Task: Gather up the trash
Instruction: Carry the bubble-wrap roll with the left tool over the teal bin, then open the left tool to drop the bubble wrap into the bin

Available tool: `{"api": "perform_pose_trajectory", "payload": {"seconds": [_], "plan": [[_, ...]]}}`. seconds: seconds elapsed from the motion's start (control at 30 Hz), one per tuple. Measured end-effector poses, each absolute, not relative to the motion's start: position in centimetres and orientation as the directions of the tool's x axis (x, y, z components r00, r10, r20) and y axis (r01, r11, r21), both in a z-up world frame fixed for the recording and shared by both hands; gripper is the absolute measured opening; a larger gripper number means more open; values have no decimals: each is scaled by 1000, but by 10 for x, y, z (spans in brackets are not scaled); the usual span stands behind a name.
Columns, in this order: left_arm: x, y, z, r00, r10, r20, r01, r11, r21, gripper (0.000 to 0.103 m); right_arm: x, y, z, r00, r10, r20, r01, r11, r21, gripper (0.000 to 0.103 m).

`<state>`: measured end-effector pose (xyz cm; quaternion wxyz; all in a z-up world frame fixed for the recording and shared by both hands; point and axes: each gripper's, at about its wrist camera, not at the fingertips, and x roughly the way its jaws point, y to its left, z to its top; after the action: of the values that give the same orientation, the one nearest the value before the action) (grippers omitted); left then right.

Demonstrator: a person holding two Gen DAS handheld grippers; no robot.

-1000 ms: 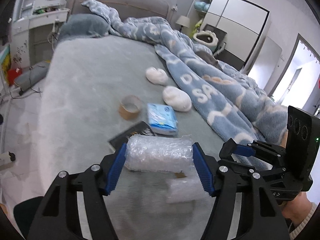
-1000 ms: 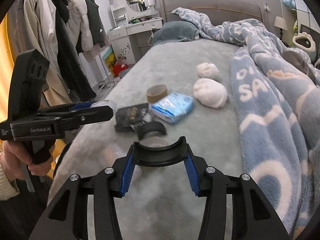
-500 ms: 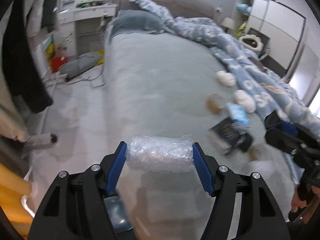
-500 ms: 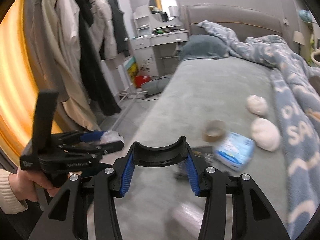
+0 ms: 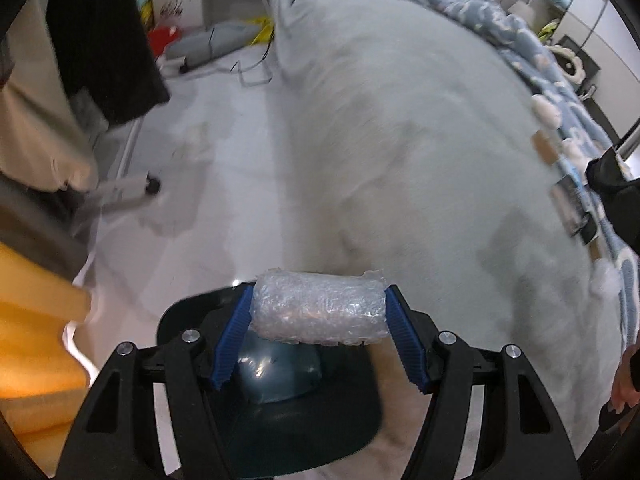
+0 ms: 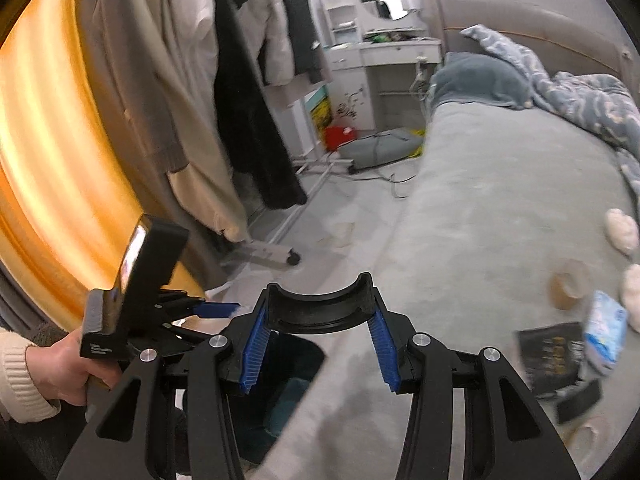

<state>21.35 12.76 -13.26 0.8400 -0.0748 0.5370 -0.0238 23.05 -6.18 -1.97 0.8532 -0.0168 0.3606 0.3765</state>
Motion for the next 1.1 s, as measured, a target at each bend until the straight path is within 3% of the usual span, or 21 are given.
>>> {"api": "perform_pose_trajectory", "payload": {"seconds": [0.4, 0.57, 0.67, 1.1], "plan": [[192, 179, -180, 219, -140, -966, -100, 981, -165, 69, 224, 11, -48, 344, 626, -699, -711, 661, 241, 48], [184, 194, -188, 168, -179, -969, -118, 973, -200, 77, 221, 31, -64, 305, 598, -741, -719, 655, 233, 48], [177, 201, -185, 175, -187, -967, -123, 970, -210, 86, 219, 41, -73, 285, 583, -761, -725, 651, 227, 48], [173, 252, -143, 337, -118, -934, -229, 952, -202, 86, 211, 70, -110, 203, 484, -851, -753, 632, 180, 48]]}}
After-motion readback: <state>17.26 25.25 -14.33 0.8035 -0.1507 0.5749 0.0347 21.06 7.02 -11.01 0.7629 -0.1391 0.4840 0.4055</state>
